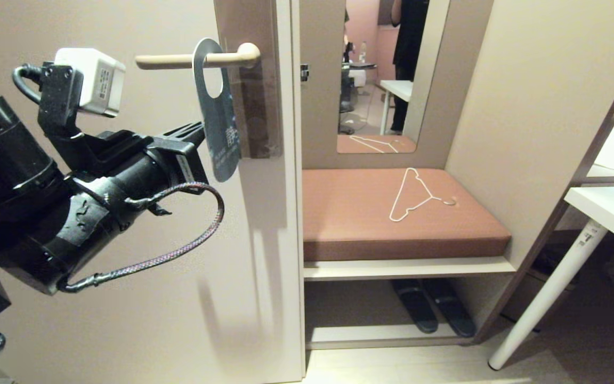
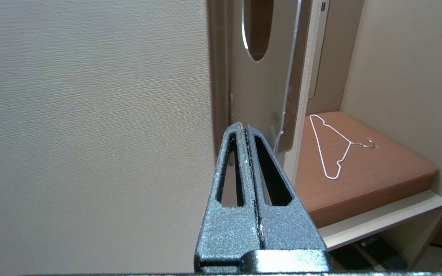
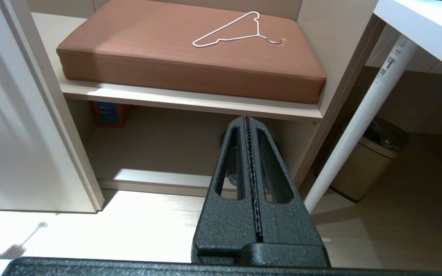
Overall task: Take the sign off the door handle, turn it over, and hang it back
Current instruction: Hang the sign back with the other side facing out
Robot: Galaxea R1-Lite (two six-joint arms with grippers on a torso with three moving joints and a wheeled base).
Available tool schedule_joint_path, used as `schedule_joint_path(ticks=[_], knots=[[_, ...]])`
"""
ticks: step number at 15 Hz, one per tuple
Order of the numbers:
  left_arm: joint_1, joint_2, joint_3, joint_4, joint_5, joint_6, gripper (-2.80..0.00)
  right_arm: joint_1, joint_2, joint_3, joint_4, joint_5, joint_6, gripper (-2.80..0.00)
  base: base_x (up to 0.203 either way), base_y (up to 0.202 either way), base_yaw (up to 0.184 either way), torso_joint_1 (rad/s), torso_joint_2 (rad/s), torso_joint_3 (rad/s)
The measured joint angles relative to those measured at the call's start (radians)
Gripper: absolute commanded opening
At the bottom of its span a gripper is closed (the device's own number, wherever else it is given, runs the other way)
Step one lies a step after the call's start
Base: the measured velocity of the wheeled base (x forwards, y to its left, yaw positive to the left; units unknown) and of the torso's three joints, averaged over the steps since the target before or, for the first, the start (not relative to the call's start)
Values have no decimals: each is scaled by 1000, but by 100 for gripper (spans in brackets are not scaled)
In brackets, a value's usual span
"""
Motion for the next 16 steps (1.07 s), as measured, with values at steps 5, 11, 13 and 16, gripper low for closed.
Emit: schedule_joint_path(ticks=[5, 11, 13, 16], knots=[[-1, 67, -88, 11, -1, 2, -280, 0, 0, 0, 0, 0, 0, -280, 0, 0, 0, 0, 0, 0], [-33, 86, -128, 26, -2, 26, -280, 0, 0, 0, 0, 0, 0, -280, 0, 0, 0, 0, 0, 0], [-57, 86, -128, 26, -1, 27, -280, 0, 0, 0, 0, 0, 0, -280, 0, 0, 0, 0, 0, 0], [-78, 88, -133, 26, -2, 27, -280, 0, 0, 0, 0, 0, 0, -280, 0, 0, 0, 0, 0, 0]])
